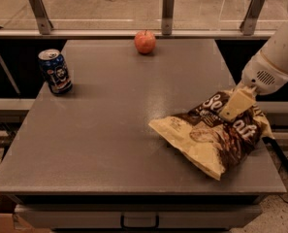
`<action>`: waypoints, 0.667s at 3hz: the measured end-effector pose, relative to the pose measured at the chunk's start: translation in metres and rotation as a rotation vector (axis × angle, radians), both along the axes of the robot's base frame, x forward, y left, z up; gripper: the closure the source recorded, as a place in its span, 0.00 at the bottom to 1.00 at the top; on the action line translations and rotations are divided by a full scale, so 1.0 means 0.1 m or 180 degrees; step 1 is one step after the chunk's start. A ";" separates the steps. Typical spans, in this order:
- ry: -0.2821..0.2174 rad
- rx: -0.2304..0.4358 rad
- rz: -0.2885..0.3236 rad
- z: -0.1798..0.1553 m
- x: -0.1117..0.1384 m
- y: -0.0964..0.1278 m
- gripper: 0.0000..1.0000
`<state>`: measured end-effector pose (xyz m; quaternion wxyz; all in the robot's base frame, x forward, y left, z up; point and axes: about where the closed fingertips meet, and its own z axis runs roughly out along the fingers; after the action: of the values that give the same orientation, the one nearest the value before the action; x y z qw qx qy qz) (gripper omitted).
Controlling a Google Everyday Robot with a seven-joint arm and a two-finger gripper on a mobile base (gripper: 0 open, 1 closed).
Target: Move brown chip bag near apple
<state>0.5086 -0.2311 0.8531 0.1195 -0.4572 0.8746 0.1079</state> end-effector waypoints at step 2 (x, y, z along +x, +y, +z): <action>-0.0698 -0.0048 -0.0042 0.61 0.53 -0.22 1.00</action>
Offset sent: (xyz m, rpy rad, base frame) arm 0.0386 -0.0175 0.0350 -0.0168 -0.1483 -0.0056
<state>0.5616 -0.2534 0.9139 0.2117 -0.4614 0.8601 0.0499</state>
